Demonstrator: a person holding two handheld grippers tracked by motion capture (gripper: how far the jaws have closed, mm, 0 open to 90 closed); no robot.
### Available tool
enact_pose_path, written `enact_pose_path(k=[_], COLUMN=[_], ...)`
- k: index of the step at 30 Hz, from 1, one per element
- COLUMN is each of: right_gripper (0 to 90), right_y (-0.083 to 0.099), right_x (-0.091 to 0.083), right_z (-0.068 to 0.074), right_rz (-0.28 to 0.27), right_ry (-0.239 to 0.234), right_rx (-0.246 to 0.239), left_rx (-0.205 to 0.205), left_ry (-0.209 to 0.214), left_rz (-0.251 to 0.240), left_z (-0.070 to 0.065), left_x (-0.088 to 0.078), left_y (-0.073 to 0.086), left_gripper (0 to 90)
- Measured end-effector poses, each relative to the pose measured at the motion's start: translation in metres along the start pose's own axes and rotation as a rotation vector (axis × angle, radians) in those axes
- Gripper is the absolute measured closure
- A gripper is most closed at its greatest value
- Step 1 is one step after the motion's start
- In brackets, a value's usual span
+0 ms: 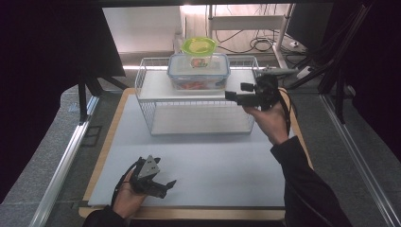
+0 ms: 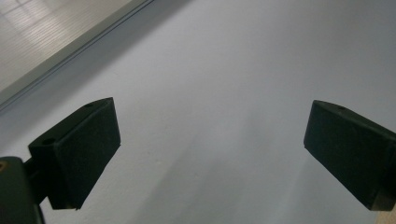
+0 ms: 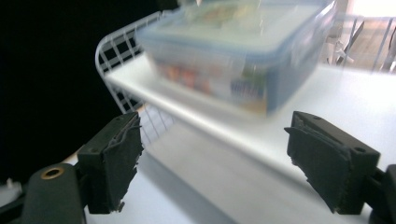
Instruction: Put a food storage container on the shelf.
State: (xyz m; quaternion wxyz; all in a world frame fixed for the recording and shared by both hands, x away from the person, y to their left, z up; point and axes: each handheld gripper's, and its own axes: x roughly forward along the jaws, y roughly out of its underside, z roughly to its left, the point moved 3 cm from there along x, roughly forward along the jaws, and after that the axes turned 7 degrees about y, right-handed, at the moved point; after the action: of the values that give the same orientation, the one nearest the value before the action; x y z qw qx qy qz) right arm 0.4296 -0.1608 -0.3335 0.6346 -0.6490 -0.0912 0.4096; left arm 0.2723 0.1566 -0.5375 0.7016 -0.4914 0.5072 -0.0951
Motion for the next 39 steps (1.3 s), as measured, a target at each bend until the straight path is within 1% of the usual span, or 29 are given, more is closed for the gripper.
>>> enact_pose_path(k=[1,2,6,10,11,12,14,15,16,17,19,20,21,23,25,30,31,32,33,36,39], right_gripper=[15.6,15.6,12.5,9.9,9.0,9.0,8.1,7.2,7.2,7.0,5.8,5.5,5.1,3.9,3.4,2.3,2.3,2.3,2.3,2.3,2.3], right_y=[0.015,0.015,0.045,0.076,0.092,0.092,0.106,0.121,0.121,0.125,0.136,0.140,0.145,0.153,0.160,0.179,0.187,0.187,0.191,0.207,0.218], right_x=[-0.005,-0.005,-0.013,-0.017,-0.018,-0.018,-0.018,-0.018,-0.018,-0.018,-0.015,-0.015,-0.016,-0.016,-0.017,-0.017,-0.018,-0.018,-0.018,-0.018,-0.017], right_z=[0.003,0.003,0.009,0.014,0.014,0.014,0.014,0.013,0.013,0.013,0.012,0.011,0.009,0.008,0.006,0.007,0.008,0.008,0.008,0.005,0.001], right_rz=[0.004,0.004,0.015,0.033,0.045,0.045,0.054,0.062,0.062,0.067,0.093,0.099,0.103,0.104,0.111,0.128,0.137,0.137,0.143,0.185,0.236], right_ry=[-0.001,-0.001,0.003,0.021,0.034,0.034,0.043,0.049,0.049,0.054,0.062,0.076,0.079,0.077,0.088,0.103,0.113,0.113,0.117,0.124,0.133], right_rx=[-0.025,-0.025,-0.056,-0.096,-0.111,-0.111,-0.121,-0.127,-0.127,-0.131,-0.155,-0.165,-0.172,-0.171,-0.182,-0.211,-0.228,-0.228,-0.235,-0.245,-0.247], left_rx=[-0.002,-0.007,-0.004,0.000,-0.001,0.001,0.004,0.006,0.007,0.007,0.009,0.009,0.006,0.003,0.003,0.004,0.004,0.006,0.007,0.009,0.014], left_ry=[0.001,0.001,0.003,0.000,0.001,-0.001,-0.002,-0.004,-0.004,-0.004,-0.005,-0.005,-0.002,0.000,0.001,0.000,0.001,0.001,-0.001,-0.007,-0.010], left_rz=[-0.002,-0.005,-0.002,0.003,0.004,0.004,0.005,0.006,0.006,0.005,0.004,0.003,0.001,0.000,0.002,0.003,0.003,0.004,0.005,0.005,0.007], left_z=[0.000,0.000,0.000,-0.001,-0.001,-0.001,-0.001,-0.001,-0.001,-0.001,-0.001,-0.001,-0.001,-0.001,0.000,-0.001,-0.001,-0.001,-0.001,0.000,0.000], left_x=[0.000,0.000,0.000,0.000,0.000,0.000,0.001,0.001,0.001,0.001,0.001,0.000,0.000,0.000,0.000,0.001,0.002,0.002,0.002,0.002,0.003], left_y=[0.000,0.000,0.000,0.000,0.000,0.000,0.001,0.001,0.001,0.001,0.001,0.001,0.001,0.001,0.002,0.002,0.002,0.002,0.003,0.004,0.004], left_gripper=[3.5,3.5,3.5,3.5,3.6,3.6,3.6,3.6,3.6,3.6,3.6,3.6,3.5,3.5,3.5,3.5,3.5,3.5,3.5,3.4,3.0])
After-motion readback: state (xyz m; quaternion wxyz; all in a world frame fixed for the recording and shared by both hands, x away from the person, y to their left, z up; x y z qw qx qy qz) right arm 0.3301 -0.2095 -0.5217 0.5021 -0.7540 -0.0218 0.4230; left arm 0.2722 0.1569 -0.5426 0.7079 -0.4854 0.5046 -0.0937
